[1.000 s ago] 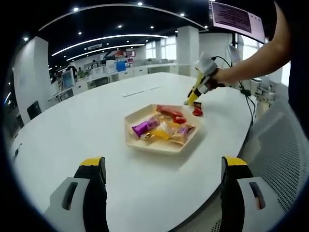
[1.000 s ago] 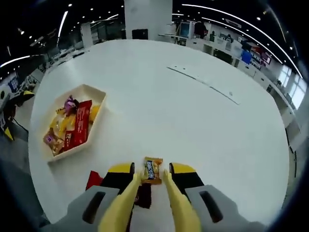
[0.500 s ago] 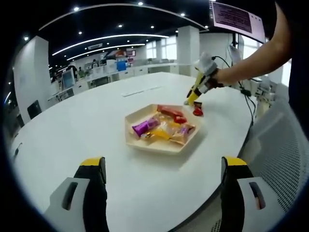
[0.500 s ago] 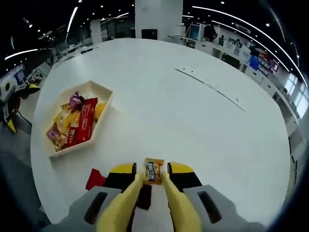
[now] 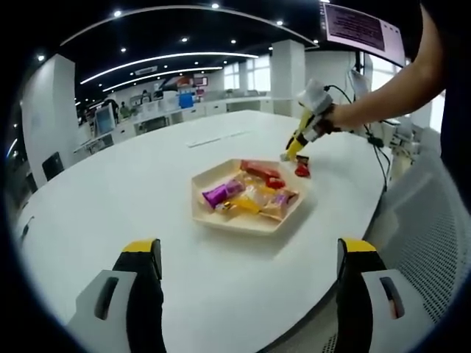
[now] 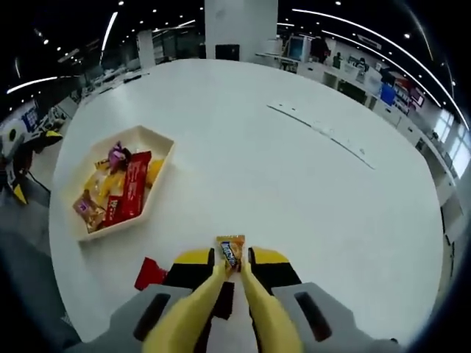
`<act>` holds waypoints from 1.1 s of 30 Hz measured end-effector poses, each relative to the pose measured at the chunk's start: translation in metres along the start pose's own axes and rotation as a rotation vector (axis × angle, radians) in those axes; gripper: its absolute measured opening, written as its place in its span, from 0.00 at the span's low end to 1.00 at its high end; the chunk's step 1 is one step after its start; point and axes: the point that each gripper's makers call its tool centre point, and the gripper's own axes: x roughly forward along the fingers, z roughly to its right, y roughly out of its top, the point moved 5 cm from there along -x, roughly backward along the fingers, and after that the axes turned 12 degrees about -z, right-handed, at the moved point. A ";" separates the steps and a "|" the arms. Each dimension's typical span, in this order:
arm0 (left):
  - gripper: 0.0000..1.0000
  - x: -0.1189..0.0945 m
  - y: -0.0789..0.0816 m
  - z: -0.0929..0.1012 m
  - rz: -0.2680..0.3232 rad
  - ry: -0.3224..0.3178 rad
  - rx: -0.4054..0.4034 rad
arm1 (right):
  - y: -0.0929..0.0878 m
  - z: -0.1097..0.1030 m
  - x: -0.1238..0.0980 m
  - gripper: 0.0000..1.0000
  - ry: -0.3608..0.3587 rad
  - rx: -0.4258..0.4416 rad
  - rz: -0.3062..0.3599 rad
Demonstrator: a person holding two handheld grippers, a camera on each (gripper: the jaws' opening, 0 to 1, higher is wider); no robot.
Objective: Place the target food into the container with the food tongs after gripping and lifting it, then release it inside without dropping or visibly crushing the food.
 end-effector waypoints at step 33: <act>0.95 0.000 0.000 0.001 0.002 -0.003 0.004 | 0.077 -0.057 -0.044 0.18 0.068 -0.136 0.196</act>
